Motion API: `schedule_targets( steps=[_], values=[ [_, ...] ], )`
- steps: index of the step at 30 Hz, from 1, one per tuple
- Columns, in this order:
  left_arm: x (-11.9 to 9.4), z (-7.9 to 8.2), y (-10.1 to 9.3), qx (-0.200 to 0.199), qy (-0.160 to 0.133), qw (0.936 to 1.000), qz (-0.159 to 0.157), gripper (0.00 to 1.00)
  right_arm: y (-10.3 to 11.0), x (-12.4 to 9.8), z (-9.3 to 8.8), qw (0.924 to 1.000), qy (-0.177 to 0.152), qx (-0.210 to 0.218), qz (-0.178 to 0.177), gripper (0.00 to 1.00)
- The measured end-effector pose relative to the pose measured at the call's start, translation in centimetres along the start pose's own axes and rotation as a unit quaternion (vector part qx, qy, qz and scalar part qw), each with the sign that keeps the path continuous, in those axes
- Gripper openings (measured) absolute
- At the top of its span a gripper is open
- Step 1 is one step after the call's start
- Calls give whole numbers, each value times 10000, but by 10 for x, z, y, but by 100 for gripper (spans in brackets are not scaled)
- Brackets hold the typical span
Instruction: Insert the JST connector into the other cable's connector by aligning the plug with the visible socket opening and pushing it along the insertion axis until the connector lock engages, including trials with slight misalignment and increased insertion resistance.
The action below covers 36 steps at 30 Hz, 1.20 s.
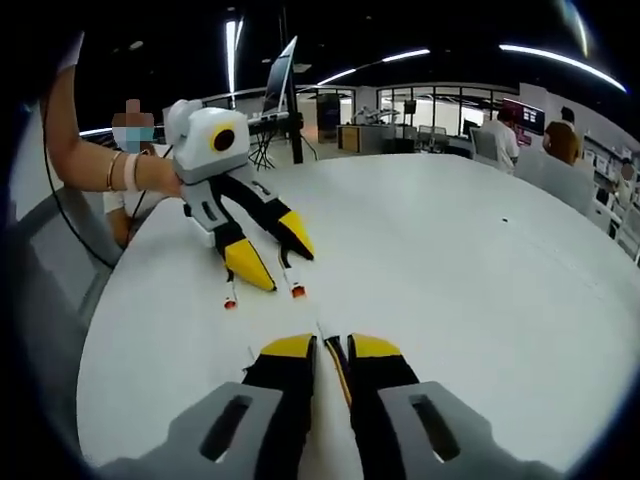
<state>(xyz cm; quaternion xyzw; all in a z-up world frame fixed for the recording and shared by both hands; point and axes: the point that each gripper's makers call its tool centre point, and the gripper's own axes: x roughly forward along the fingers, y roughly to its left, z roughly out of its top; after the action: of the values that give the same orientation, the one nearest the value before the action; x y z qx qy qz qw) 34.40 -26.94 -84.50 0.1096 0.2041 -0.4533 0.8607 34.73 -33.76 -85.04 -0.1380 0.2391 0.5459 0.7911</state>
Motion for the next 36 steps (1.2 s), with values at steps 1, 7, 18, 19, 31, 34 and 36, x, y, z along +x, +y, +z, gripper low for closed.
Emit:
schedule_targets(
  steps=[1, 7, 18, 19, 31, 34, 36],
  values=[
    [0, 0, -1, 29, -11, 10000, -22, 21, 0, 0, 0, 10000, -1, 4, 2, 10],
    [0, 3, -8, 242, -47, 9996, -146, 18, 1, -4, -2, 10000, 24, -32, 20, 9],
    [3, 10, -19, 451, -127, 9985, -288, 12, 0, -1, -2, 10000, 15, -56, 22, 8],
    [3, 10, -19, 461, -126, 9984, -292, 12, 1, -1, -1, 10000, 9, -62, 33, 8],
    [3, 13, -20, 747, -197, 9959, -468, 0, 1, 2, 0, 9996, 35, -264, 70, 5],
    [3, 13, -18, 821, -208, 9953, -477, 0, 2, 4, 1, 9991, 69, -405, 89, 5],
    [4, 13, -18, 859, -204, 9948, -501, 0, 5, 5, 3, 9989, 46, -439, 139, 5]
  ],
)
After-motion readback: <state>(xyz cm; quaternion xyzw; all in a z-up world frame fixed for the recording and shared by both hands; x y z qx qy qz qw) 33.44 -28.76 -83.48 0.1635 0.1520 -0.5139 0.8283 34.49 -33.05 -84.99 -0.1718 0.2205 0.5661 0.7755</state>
